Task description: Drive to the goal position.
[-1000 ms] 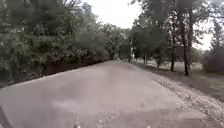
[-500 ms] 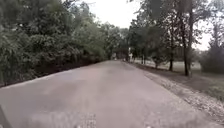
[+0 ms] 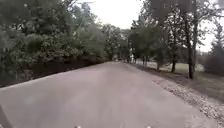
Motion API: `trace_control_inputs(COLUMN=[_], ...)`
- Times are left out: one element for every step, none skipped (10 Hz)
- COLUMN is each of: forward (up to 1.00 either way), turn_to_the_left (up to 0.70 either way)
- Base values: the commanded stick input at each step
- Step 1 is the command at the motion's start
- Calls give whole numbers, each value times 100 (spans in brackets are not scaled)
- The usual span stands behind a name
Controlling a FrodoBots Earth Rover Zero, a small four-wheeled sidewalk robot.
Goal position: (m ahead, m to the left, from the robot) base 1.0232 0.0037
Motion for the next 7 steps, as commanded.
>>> trace_control_inputs(forward=[70, 70, 70, 70, 70, 70, 70], turn_to_the_left=[0, 0, 0, 0, 0, 0, 0])
